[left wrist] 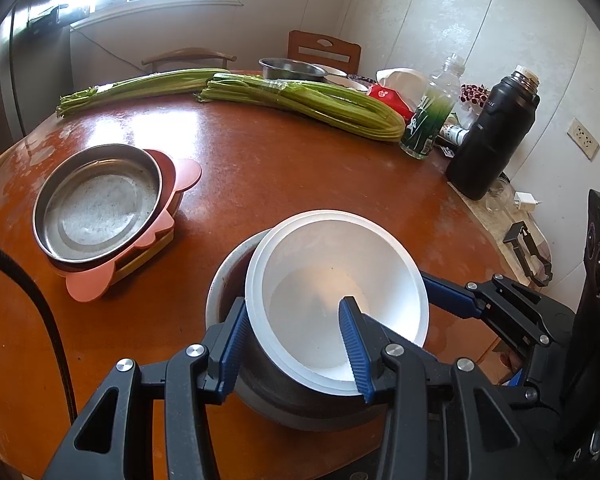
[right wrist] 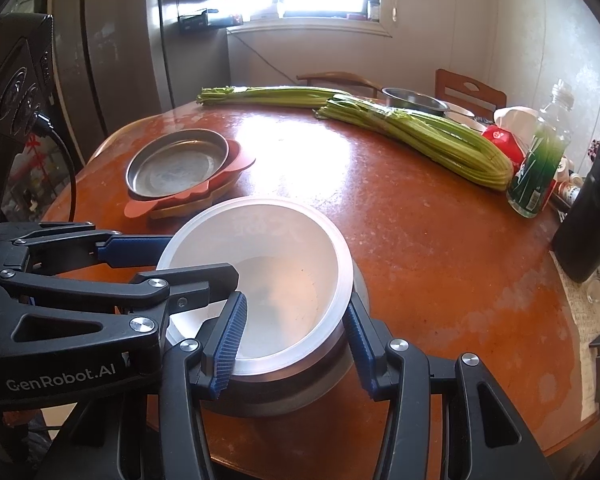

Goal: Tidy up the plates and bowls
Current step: 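Lower the red-printed paper bowl into the white paper bowl with the right gripper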

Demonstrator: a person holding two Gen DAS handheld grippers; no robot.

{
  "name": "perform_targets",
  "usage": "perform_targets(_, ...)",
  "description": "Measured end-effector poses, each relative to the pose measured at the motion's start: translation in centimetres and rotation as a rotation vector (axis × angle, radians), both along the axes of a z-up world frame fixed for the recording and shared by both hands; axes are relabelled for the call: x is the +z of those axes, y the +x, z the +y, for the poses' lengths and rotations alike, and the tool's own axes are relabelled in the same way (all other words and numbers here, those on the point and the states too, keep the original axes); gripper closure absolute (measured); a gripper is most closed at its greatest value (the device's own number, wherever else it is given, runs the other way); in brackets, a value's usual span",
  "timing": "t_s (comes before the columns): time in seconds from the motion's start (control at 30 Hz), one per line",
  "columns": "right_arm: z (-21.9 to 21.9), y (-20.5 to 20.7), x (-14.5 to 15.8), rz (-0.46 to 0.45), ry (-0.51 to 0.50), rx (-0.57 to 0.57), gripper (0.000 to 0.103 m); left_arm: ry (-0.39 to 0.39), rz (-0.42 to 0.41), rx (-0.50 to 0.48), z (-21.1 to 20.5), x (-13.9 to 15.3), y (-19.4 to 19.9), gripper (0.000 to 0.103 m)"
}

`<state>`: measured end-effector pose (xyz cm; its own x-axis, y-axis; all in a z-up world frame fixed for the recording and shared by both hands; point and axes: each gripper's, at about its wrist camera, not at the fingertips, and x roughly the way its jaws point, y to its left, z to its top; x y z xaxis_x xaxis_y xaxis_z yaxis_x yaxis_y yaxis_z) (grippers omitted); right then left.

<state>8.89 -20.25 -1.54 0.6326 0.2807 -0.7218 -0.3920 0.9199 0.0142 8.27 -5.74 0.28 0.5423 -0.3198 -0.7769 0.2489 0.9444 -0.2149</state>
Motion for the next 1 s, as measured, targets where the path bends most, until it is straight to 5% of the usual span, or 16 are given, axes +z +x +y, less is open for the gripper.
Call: perform_targets(1.0,1.0,0.9,0.0,0.002,-0.055,0.010,0.051,-0.015,0.012,0.023,0.9,-0.2,0.4,0.058)
